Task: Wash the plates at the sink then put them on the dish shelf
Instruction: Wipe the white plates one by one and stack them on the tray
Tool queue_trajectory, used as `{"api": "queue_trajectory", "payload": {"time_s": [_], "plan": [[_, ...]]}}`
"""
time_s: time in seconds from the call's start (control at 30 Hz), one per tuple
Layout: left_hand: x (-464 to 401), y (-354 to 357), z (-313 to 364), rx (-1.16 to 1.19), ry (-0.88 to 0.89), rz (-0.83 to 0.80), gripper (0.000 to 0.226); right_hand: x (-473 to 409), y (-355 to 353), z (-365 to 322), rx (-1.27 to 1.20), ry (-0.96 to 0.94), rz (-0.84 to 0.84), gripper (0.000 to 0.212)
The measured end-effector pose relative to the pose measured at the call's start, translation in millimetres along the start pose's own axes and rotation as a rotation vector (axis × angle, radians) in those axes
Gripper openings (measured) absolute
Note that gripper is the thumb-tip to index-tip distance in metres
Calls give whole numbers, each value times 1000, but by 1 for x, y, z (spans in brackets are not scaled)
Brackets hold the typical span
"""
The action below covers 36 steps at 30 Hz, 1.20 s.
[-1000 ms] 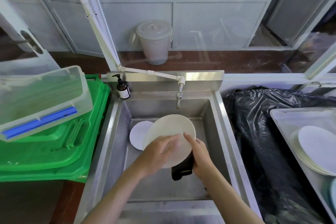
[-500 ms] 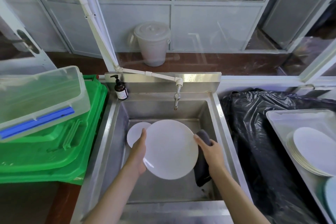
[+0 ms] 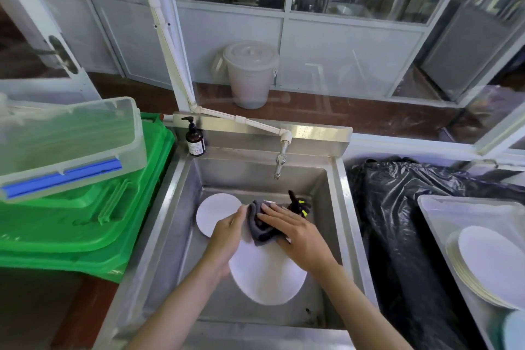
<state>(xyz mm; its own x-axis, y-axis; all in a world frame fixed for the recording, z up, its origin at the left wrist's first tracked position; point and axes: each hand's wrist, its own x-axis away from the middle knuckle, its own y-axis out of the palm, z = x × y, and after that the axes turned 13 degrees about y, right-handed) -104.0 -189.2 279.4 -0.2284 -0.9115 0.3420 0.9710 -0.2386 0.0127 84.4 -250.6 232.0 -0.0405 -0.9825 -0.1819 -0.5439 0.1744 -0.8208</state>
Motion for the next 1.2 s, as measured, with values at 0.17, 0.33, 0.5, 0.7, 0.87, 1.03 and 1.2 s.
{"api": "queue_trajectory", "payload": {"time_s": [0.17, 0.33, 0.5, 0.7, 0.87, 1.03, 1.2], "plan": [[-11, -11, 2, 69, 15, 112, 33, 31, 18, -4, -38, 241, 239, 64], [-24, -12, 2, 128, -22, 247, 51, 61, 29, -45, -139, 156, 226, 56], [-17, -4, 6, 153, -68, 233, 53, 57, 24, -33, -135, 102, 190, 51], [0, 24, 1, -73, 23, -2, 42, 14, 15, -9, -207, 438, 373, 66], [-7, 45, 11, 6, -49, -47, 48, 14, 11, -24, -221, 211, 290, 75], [-21, 61, 13, 79, -158, -5, 41, 44, -6, -15, -272, 118, 74, 66], [-34, 86, 13, 67, -166, 18, 38, 84, -48, 22, -189, 68, -138, 58]]}}
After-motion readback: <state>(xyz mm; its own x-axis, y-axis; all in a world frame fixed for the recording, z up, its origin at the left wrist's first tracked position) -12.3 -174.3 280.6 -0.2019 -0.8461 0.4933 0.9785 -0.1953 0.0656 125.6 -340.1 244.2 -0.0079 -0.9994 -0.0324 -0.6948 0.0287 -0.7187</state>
